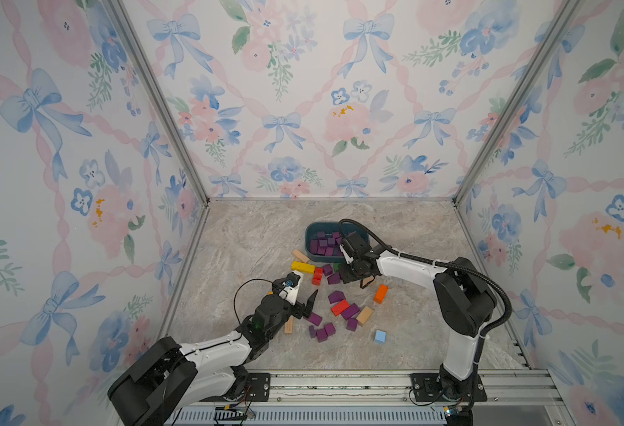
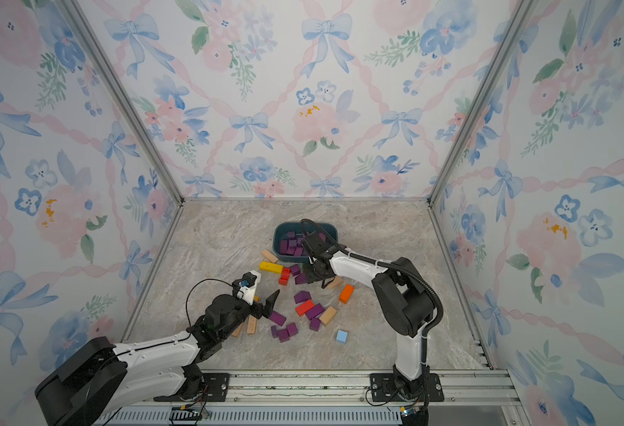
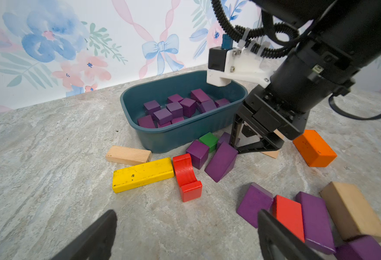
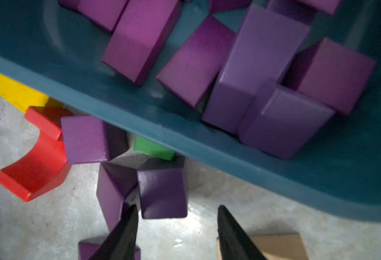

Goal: Pick purple bricks into the storage bin
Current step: Pick up the building block from the center of the board.

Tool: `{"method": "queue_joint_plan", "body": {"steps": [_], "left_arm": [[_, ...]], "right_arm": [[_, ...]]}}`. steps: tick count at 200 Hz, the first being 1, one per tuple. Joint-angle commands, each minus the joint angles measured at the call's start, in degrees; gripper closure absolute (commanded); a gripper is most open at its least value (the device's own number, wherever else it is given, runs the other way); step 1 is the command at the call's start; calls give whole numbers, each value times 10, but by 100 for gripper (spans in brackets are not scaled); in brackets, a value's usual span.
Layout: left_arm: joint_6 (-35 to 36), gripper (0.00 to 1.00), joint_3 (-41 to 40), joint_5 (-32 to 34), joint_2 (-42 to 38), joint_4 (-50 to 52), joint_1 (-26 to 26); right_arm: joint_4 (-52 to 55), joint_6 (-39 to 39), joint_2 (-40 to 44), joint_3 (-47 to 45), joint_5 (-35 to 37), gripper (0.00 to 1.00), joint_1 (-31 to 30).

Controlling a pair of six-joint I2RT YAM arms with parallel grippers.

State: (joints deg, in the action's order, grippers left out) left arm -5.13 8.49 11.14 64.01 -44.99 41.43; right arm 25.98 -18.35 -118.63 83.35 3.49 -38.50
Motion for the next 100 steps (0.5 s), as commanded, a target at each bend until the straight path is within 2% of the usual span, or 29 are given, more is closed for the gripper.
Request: {"method": "queue_joint_plan", "body": {"steps": [1, 52, 100], "left_arm": [[-2, 2, 10, 6, 6, -9, 0], [-2, 2, 11, 7, 9, -9, 0], [-2, 2, 10, 13, 9, -9, 0]], "right_arm": [[6, 9, -25, 21, 3, 45, 10], [-5, 13, -45, 33, -7, 49, 22], [-14, 13, -28, 14, -6, 53, 23]]}}
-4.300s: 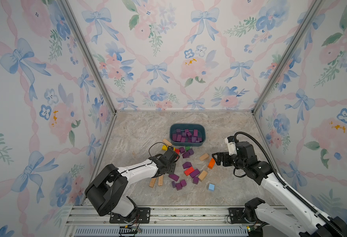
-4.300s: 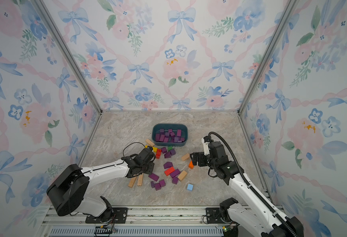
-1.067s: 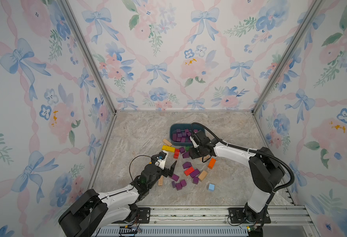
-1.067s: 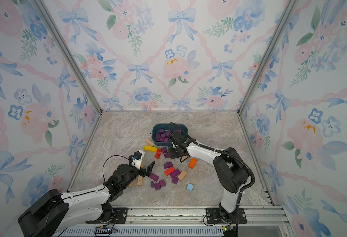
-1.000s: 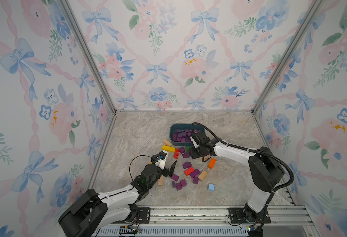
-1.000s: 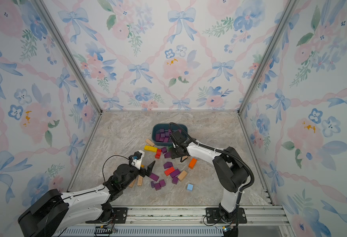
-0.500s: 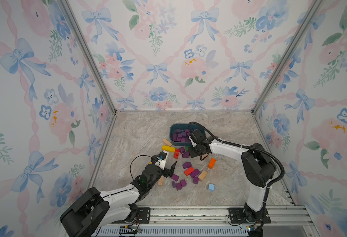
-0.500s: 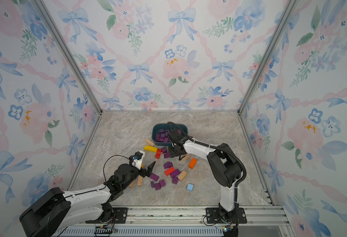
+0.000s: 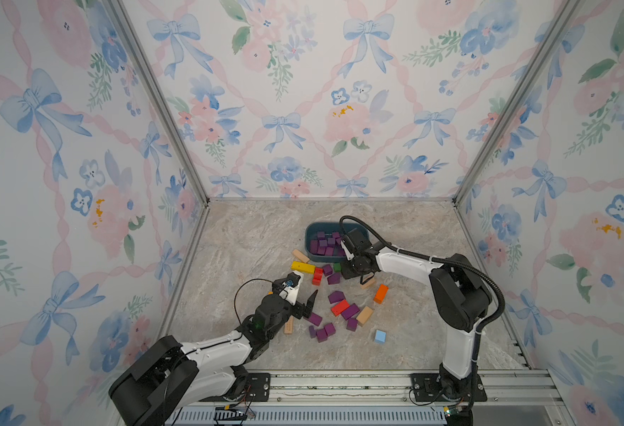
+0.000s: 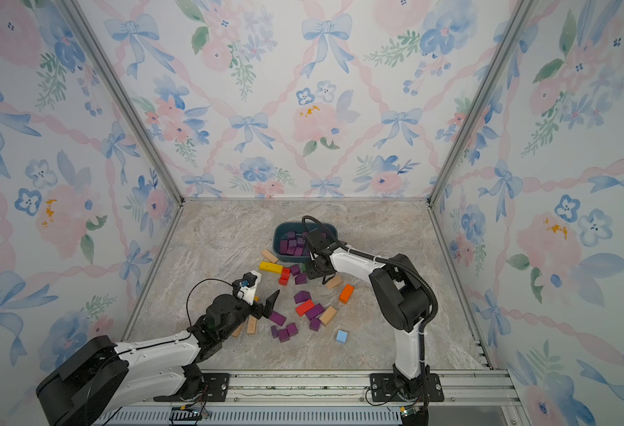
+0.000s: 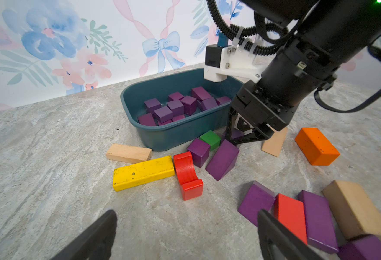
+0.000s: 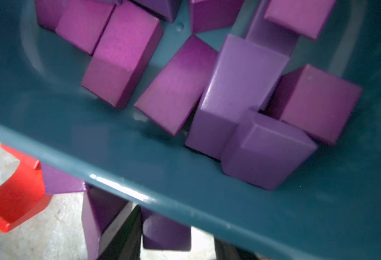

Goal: Pick purple bricks into the storage bin
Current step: Pick up the building block from the center of the board, then place the building block in the storage box.

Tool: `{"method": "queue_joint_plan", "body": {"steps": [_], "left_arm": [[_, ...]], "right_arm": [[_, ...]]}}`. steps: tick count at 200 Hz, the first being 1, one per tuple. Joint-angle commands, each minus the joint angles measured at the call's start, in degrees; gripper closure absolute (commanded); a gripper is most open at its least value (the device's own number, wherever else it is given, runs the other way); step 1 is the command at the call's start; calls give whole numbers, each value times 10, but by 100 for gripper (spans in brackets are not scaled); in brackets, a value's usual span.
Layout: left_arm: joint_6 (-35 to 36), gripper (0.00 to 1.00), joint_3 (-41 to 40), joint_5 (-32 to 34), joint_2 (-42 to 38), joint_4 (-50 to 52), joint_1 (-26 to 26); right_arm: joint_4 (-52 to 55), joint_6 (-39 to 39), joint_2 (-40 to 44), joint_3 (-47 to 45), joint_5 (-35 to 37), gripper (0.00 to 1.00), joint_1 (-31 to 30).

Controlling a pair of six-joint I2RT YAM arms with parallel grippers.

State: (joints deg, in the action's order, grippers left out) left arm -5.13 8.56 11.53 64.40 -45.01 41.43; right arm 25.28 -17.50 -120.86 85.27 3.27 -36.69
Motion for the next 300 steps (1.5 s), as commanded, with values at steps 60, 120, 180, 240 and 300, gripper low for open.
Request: {"method": "queue_joint_plan", "body": {"steps": [60, 120, 180, 240, 300], "left_arm": [[-2, 2, 15, 5, 16, -9, -1], [-2, 2, 15, 7, 18, -8, -2], [-3, 2, 20, 6, 27, -8, -2], [-6, 2, 23, 6, 36, -8, -2], [-17, 2, 28, -9, 23, 4, -2]], "right_arm": [[18, 3, -4, -1, -5, 58, 7], [16, 2, 19, -4, -2, 66, 7], [18, -1, 104, -18, 2, 71, 7], [11, -3, 91, 73, -24, 70, 30], [94, -9, -37, 233, 0, 69, 65]]}}
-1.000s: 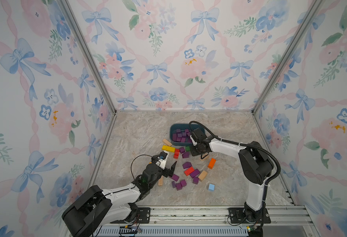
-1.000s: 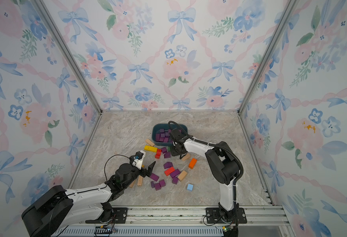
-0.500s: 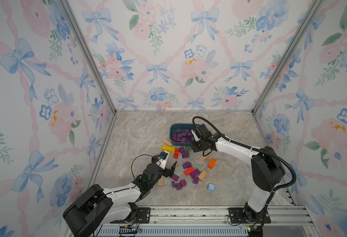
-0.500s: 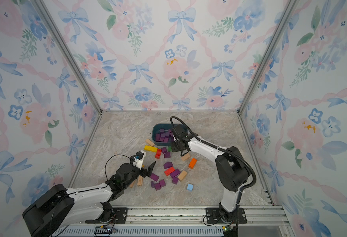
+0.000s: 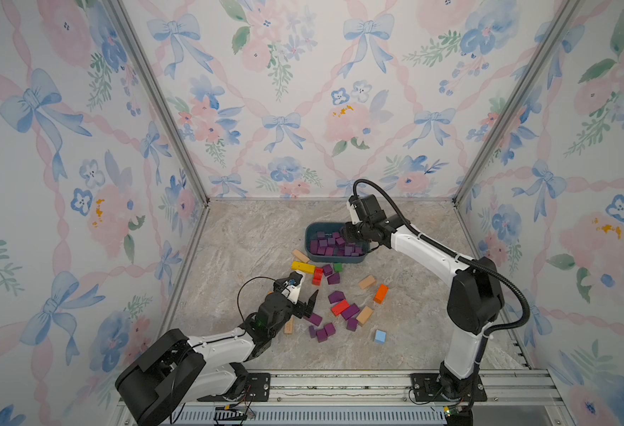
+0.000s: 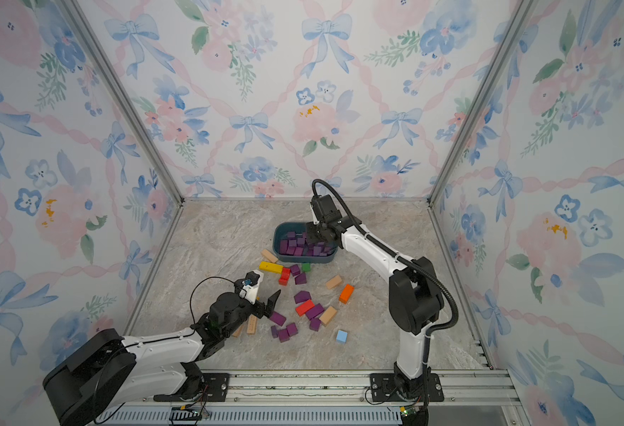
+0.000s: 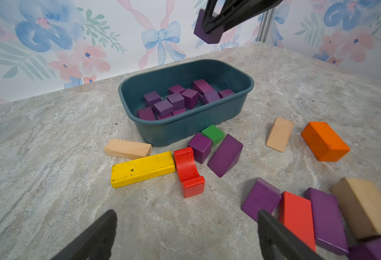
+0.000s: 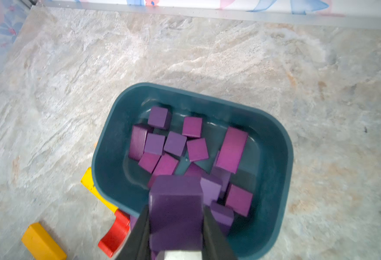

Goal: Pick purple bricks into the storage bin
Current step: Place the building block in the storage box.

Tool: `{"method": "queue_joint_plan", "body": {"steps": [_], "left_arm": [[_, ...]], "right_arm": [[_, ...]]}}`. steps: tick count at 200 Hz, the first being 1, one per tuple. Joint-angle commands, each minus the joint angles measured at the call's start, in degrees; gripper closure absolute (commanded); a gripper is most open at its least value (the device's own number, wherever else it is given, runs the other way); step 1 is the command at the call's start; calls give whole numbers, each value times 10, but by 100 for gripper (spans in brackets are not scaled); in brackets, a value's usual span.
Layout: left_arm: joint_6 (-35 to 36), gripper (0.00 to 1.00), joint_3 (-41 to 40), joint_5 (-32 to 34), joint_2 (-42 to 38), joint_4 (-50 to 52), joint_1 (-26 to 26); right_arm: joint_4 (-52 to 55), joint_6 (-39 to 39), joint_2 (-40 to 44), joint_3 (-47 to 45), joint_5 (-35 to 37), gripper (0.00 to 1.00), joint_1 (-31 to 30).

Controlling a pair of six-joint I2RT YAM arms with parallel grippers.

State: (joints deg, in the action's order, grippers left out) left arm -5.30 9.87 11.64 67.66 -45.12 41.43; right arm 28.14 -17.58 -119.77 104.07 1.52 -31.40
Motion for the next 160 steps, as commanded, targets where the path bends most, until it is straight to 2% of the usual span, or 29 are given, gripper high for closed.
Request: {"method": "queue_joint_plan", "body": {"steps": [1, 21, 52, 67, 77, 84, 93, 160], "left_arm": [[-16, 2, 15, -11, -11, 5, -2], [-25, 2, 34, -14, -15, 34, -2], [-52, 2, 92, 0, -6, 116, -2], [-67, 2, 117, 9, 3, 141, -2], [-75, 2, 136, 6, 12, 155, -2], [-81, 2, 151, 3, 22, 166, -2], [-90, 2, 171, -6, 37, 182, -2], [-128, 2, 338, -40, 202, 312, -3]], "right_arm": [[67, -8, -49, 46, 19, 69, 12], [99, -20, -61, 66, 55, 69, 18], [103, -42, -51, 40, 59, 68, 31], [97, -41, -41, 22, 59, 55, 31], [95, -37, -32, 8, 61, 34, 31], [90, -35, -22, -4, 63, 25, 32], [79, -34, -7, -21, 67, 20, 31], [22, -20, 166, -162, 67, 18, 19]]}}
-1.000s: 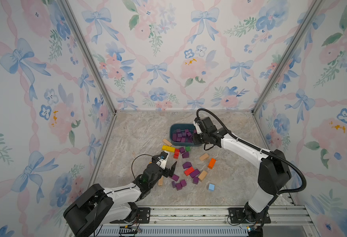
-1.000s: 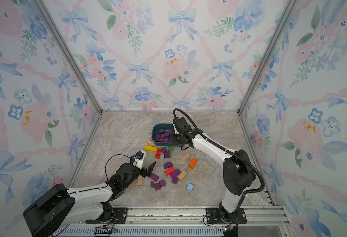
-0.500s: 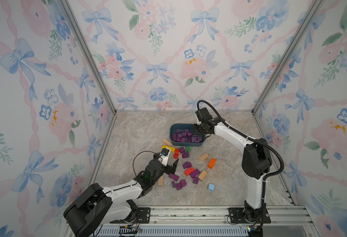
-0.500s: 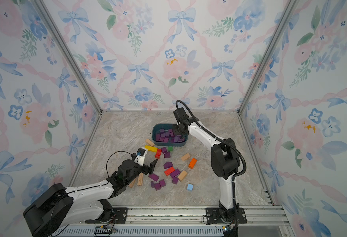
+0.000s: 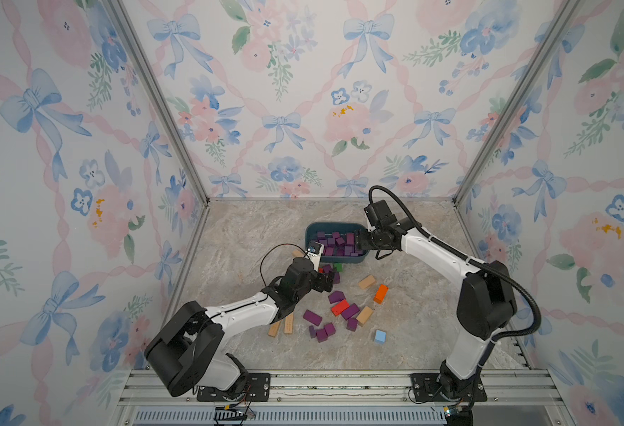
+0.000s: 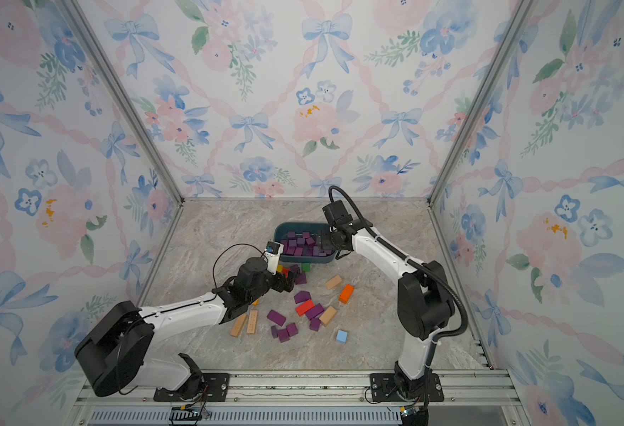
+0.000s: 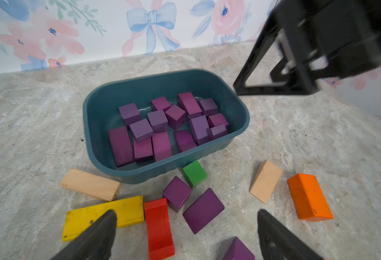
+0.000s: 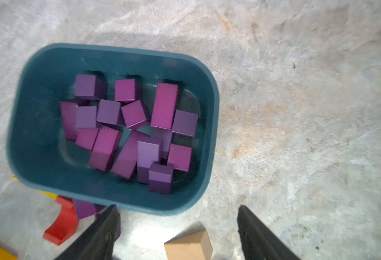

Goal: Pick purple bricks into the storage bin
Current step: Place the building block in the storage box, then pick up the building block from the center of the board.

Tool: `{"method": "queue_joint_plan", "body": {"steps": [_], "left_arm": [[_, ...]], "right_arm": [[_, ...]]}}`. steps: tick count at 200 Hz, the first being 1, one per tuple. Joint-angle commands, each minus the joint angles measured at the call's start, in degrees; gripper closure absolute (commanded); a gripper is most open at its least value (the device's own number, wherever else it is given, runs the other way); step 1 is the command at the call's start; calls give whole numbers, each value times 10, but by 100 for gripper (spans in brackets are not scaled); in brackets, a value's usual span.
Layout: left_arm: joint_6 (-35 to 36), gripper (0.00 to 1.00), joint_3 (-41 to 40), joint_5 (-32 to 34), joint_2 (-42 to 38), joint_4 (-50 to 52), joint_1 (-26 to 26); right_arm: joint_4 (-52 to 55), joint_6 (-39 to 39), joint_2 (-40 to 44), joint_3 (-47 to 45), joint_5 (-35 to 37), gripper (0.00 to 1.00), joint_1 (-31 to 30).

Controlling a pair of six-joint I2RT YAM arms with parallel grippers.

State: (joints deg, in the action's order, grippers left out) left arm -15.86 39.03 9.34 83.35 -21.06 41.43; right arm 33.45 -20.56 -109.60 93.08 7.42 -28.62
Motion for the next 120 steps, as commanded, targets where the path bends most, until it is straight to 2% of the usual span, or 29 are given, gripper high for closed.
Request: {"method": "queue_joint_plan", "body": {"steps": [1, 24, 45, 53, 65, 78, 98, 120], "left_arm": [[-23, 2, 48, -19, 47, 72, -2], [-38, 3, 78, -29, 90, 90, -4], [-58, 10, 92, -38, 115, 92, -8], [-65, 16, 97, -43, 123, 92, -10], [-78, 30, 104, -52, 134, 92, -13], [-90, 40, 114, -58, 146, 92, -14], [-108, 43, 133, -65, 165, 92, -14], [-133, 43, 148, -60, 186, 92, -15]], "right_arm": [[-33, 9, 68, -55, 8, 18, -9], [-56, 6, 140, -126, 16, 16, -18], [-58, -4, 199, -175, 26, 15, -23], [-56, -7, 218, -189, 30, 15, -25], [-52, -13, 246, -208, 32, 15, -27], [-42, -17, 278, -221, 28, 9, -36], [-41, -6, 337, -248, 25, 1, -61], [-34, -14, 385, -272, 9, 1, -60]]}}
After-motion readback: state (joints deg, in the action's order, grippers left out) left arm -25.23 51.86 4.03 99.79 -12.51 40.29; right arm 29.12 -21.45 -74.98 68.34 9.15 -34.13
